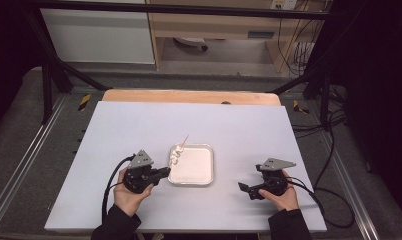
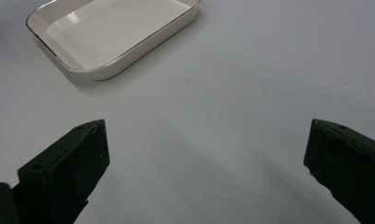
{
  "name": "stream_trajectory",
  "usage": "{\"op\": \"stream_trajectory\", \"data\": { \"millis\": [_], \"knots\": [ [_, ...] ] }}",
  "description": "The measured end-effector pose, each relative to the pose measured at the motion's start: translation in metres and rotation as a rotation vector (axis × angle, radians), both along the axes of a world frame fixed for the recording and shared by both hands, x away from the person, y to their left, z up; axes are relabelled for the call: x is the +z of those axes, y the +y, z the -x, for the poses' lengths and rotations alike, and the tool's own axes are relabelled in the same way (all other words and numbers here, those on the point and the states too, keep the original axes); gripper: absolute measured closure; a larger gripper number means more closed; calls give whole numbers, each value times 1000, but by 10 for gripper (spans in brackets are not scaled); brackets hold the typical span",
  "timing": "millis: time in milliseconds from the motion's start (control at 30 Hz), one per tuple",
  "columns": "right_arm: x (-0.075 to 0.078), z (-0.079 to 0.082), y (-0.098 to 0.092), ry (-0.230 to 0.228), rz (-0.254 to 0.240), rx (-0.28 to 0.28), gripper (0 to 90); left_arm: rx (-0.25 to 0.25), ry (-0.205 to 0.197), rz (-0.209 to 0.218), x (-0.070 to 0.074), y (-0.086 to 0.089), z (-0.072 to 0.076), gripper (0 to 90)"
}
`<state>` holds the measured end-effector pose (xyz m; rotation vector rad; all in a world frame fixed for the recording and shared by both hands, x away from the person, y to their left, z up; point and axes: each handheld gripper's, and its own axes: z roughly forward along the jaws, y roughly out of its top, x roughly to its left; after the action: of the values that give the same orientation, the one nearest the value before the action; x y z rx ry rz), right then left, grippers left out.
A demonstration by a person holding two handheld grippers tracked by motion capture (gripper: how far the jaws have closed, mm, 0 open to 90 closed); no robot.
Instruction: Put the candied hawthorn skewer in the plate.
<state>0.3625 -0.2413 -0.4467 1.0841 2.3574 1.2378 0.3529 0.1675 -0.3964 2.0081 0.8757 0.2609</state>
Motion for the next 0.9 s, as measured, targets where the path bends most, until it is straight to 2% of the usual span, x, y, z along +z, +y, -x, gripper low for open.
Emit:
{"op": "stream_trajectory", "data": {
  "millis": [400, 667, 900],
  "knots": [
    [1, 3, -9, -8, -16, -13, 9, 8, 55, -72, -3, -31, -27, 885],
    [1, 4, -11, -9, -15, -14, 8, 29, 103, -136, -18, -48, -41, 886],
    [0, 4, -11, -7, -14, -12, 9, 41, 148, -209, -27, -55, -44, 886]
  ]
}}
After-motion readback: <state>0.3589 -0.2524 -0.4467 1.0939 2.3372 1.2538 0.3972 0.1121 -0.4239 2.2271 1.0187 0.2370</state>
